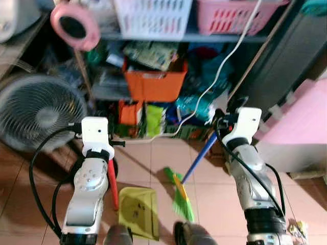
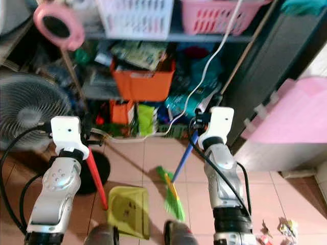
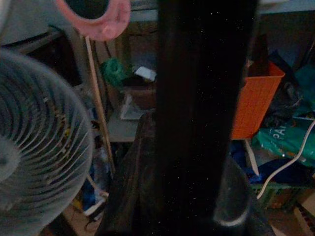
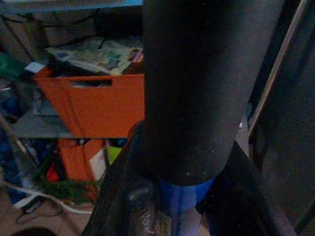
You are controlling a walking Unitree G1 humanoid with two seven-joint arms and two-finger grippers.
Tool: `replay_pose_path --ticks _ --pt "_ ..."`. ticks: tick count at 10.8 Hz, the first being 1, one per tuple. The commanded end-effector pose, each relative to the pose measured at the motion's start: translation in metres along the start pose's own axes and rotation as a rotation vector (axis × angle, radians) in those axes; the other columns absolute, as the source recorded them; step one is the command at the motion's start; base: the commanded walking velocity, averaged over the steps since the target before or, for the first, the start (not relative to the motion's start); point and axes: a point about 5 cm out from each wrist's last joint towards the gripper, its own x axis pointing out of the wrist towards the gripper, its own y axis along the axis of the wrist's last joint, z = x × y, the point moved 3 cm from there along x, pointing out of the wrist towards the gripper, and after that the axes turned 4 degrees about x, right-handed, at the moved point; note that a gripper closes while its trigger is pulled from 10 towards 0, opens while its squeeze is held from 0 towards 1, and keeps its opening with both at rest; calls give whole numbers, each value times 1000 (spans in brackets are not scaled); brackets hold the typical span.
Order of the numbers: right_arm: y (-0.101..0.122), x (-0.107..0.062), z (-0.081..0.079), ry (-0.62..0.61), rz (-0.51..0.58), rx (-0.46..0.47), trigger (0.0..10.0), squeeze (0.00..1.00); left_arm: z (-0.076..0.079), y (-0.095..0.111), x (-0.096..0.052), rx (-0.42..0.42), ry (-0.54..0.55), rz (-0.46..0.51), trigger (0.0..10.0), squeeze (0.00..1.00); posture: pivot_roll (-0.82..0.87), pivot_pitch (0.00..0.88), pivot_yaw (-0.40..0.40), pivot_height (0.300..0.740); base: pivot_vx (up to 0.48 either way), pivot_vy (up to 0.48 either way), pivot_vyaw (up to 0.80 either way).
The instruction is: Sweep floor
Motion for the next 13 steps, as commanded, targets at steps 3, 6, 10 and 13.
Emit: replay_pose_path --ticks 3,6,10,13 --pt "2 4 1 9 4 12 10000 0 0 6 4 6 -1 20 10000 0 15 45 21 740 -330 0 0" --pt "5 8 -1 14 12 7 10000 0 0 6 5 -2 -2 25 10000 0 20 38 12 740 -215 0 0" --pt "12 15 -9 18 38 5 10000 0 -4 24 18 -16 7 84 10000 0 25 61 14 740 0 0 0" --pt "6 10 -3 -10 23 2 10000 0 -20 22 17 38 83 91 10000 0 7 69 28 740 0 0 -800"
